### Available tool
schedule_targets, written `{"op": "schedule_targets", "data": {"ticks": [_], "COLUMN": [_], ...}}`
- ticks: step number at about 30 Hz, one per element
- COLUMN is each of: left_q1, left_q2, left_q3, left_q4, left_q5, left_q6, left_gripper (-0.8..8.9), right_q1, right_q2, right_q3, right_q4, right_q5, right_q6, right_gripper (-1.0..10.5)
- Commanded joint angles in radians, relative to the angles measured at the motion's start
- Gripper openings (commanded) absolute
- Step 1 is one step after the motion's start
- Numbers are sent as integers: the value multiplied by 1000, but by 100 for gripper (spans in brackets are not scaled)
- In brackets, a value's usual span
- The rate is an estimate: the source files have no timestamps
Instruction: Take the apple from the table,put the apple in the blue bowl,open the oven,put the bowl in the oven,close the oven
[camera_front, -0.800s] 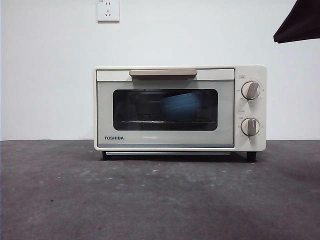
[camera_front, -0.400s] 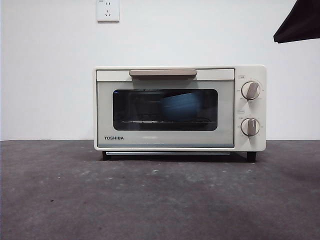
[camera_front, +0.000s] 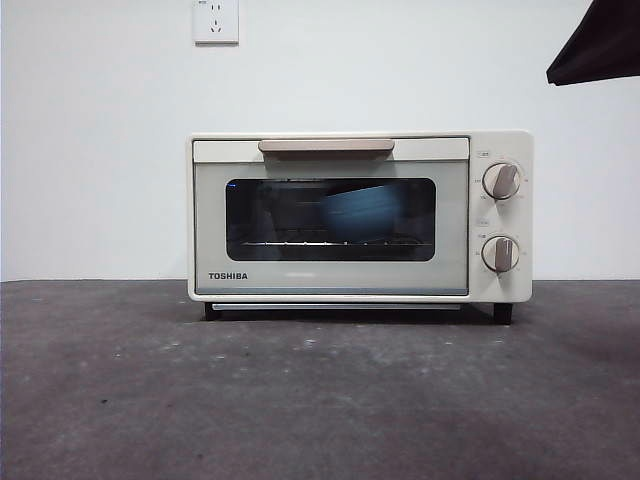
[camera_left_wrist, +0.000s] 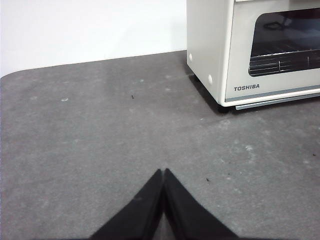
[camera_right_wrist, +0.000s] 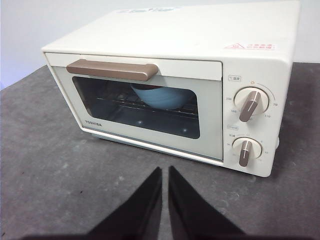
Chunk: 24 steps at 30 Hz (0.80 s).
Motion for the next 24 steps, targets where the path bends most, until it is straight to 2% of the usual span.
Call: {"op": "schedule_targets", "data": {"ticks": [1,15,19,24], "left_q1": [2,2,2,2], "left_q2": [1,1,1,1], "left_q3": [-15,-15,-15,-15], "left_q4": [-19,-19,-19,-19], "left_q5": [1,2,2,1], "left_q6": [-6,-6,-6,-6], "left_gripper": [7,7,7,7], "right_q1": [6,4,-63,-204], "right_q2": [5,-7,-103,-254], "right_q3": [9,9,5,-58], "right_q4": [11,0,-39,-47], "right_q5": [2,2,33,-11], "right_q6": [-4,-5,-69,-87], "right_gripper": [3,3,3,3]}}
